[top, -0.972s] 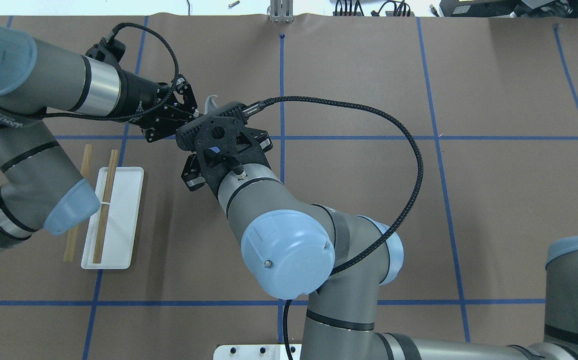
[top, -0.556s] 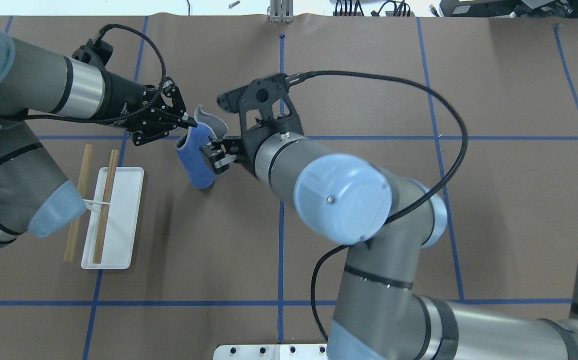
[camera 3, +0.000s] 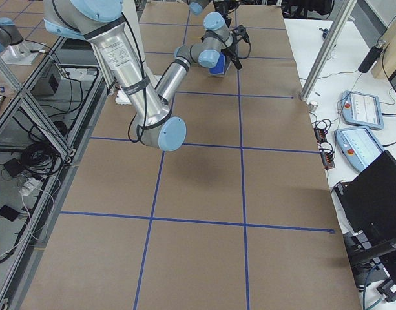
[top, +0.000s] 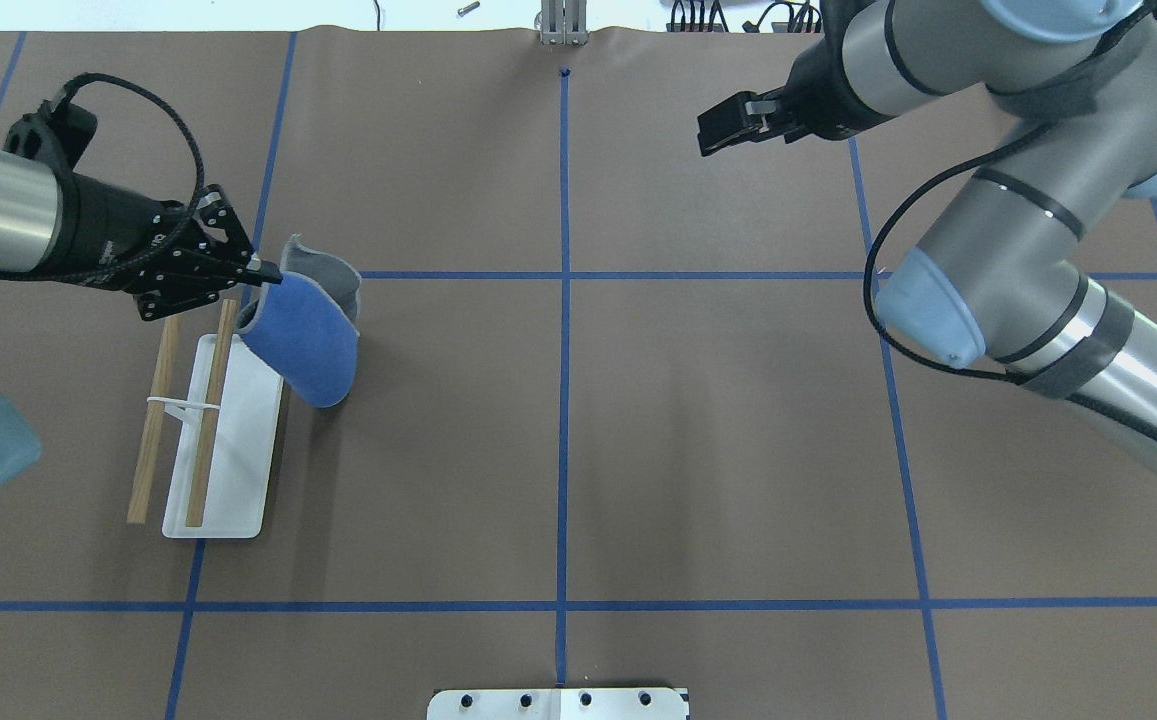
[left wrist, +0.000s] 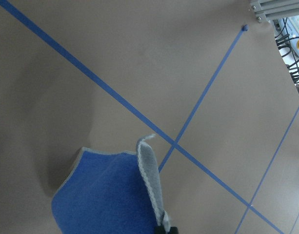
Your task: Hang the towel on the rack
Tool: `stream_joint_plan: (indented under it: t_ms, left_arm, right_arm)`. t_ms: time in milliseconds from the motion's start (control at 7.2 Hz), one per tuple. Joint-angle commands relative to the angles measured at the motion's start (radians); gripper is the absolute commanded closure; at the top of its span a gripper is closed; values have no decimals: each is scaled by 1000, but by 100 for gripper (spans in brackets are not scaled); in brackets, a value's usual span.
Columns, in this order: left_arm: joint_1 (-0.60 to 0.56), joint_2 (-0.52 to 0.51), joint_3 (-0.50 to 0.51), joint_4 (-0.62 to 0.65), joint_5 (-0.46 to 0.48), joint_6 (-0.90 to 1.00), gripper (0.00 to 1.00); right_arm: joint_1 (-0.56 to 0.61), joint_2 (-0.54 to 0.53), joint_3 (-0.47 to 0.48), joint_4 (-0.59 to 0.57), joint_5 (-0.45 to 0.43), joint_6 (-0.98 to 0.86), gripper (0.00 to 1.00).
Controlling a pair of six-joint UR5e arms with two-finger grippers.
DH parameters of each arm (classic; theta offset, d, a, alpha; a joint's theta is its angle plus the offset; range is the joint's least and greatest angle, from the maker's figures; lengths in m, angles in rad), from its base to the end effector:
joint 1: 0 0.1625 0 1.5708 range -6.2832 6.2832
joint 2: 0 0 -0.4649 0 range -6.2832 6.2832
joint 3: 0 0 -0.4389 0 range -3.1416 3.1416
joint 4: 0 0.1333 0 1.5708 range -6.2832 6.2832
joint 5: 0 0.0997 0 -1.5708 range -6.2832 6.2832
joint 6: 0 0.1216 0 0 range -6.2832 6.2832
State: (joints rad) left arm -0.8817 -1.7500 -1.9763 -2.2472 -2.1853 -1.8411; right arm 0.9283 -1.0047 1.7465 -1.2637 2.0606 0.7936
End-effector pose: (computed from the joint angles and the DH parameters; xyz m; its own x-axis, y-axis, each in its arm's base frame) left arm 0.3161 -0.4831 0.3130 0.1116 -0.4786 -0.8709 0.3230 0.8463 -0.4236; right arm -0.3679 -0.6185 0.2254 0.5370 -0.3152 0.7824 -0.1199 0.8896 0.4407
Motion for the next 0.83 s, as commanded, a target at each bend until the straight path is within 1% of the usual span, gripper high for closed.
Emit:
stream_joint_plan:
  t_ms: [0,139,278,417,556,694]
  left_arm:
    - [-28,130,-9,0,-1,191,100]
    - [-40,161,-3,-2,1,235,100]
    - [-58,176,11,0,1,273,100]
    - [-92,188,39,0,-1,360,100]
    - [-127,190,86,-3,-1,447,100]
    - [-146,190,118,-5,-1,491,100]
  right_arm:
    - [119,-29,-151,0,74,-228,0]
    - [182,-78,-159,-2,114,-352,0]
    - [245,-96,-192,-2,177,-440,0]
    - [276,-98,-231,0,202,-512,0]
    - [296,-118,-237,0,202,-575,0]
    - [309,-133,-237,0,213,-586,0]
